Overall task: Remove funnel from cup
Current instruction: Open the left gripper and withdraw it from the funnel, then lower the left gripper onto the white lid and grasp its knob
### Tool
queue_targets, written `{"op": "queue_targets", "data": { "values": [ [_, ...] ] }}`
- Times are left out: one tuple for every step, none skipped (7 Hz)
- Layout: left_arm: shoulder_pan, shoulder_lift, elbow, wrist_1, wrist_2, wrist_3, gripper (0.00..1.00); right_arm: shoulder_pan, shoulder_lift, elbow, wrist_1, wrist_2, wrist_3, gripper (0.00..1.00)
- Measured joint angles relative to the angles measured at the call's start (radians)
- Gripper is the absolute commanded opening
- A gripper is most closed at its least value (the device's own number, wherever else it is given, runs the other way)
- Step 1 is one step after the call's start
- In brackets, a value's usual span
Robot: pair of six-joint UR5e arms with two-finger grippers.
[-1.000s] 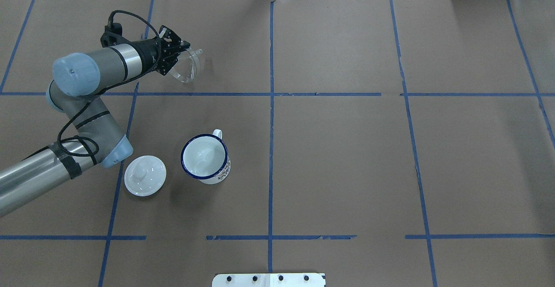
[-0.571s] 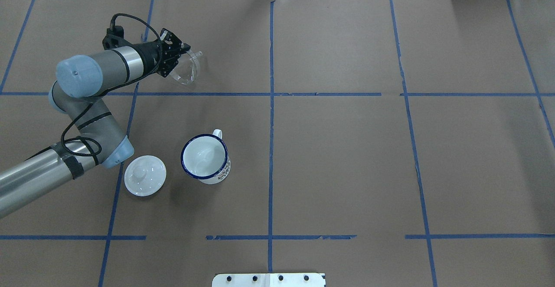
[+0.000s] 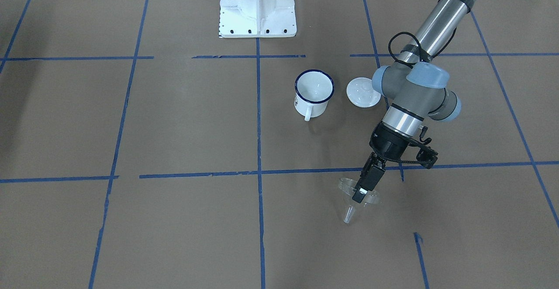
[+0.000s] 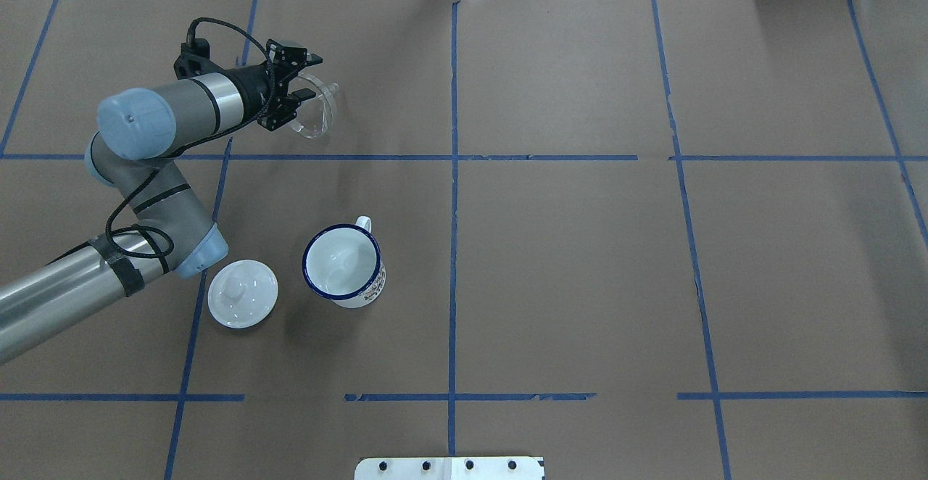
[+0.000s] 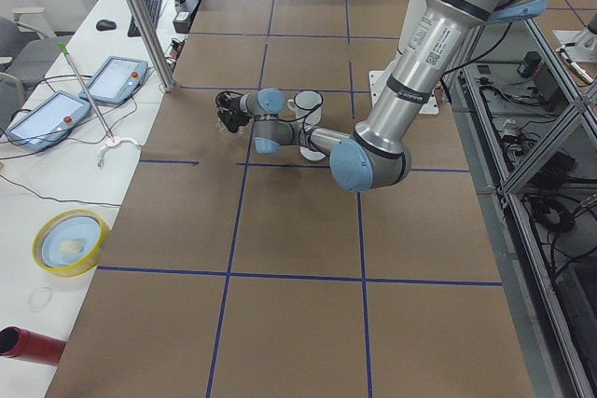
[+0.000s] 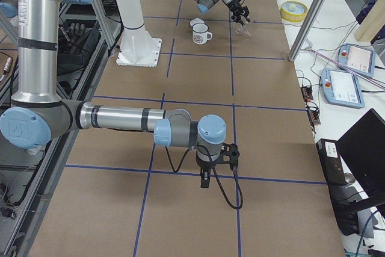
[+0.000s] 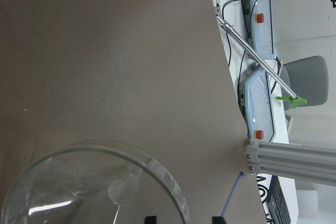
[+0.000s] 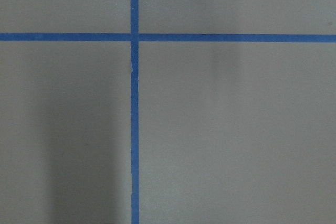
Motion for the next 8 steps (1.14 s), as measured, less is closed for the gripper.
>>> {"op": "queue_targets", "data": {
  "values": [
    [-0.006,0.007,-0.068,0.070,-0.034,0.006,1.00,0.000,0.000,0.000,0.000,0.000,0.000,1.00],
    [-0.014,0.033,-0.166,0.175,-0.110,0.016,1.00,0.000,0.000,0.000,0.000,0.000,0.000,1.00],
    [-0.019,0.095,-0.303,0.317,-0.187,0.061,1.00,0.000,0.000,0.000,0.000,0.000,0.000,1.00],
    [-0.020,0.176,-0.463,0.493,-0.236,0.146,1.00,0.000,0.000,0.000,0.000,0.000,0.000,1.00],
    [-0.009,0.254,-0.607,0.667,-0.264,0.216,0.99,0.000,0.000,0.000,0.000,0.000,0.000,1.00],
    [0.031,0.311,-0.719,0.850,-0.275,0.248,0.97,0.000,0.000,0.000,0.000,0.000,0.000,1.00],
    [0.092,0.336,-0.787,1.018,-0.278,0.259,0.97,0.000,0.000,0.000,0.000,0.000,0.000,1.00],
    [0.146,0.356,-0.819,1.117,-0.276,0.260,0.96,0.000,0.000,0.000,0.000,0.000,0.000,1.00]
  ]
}}
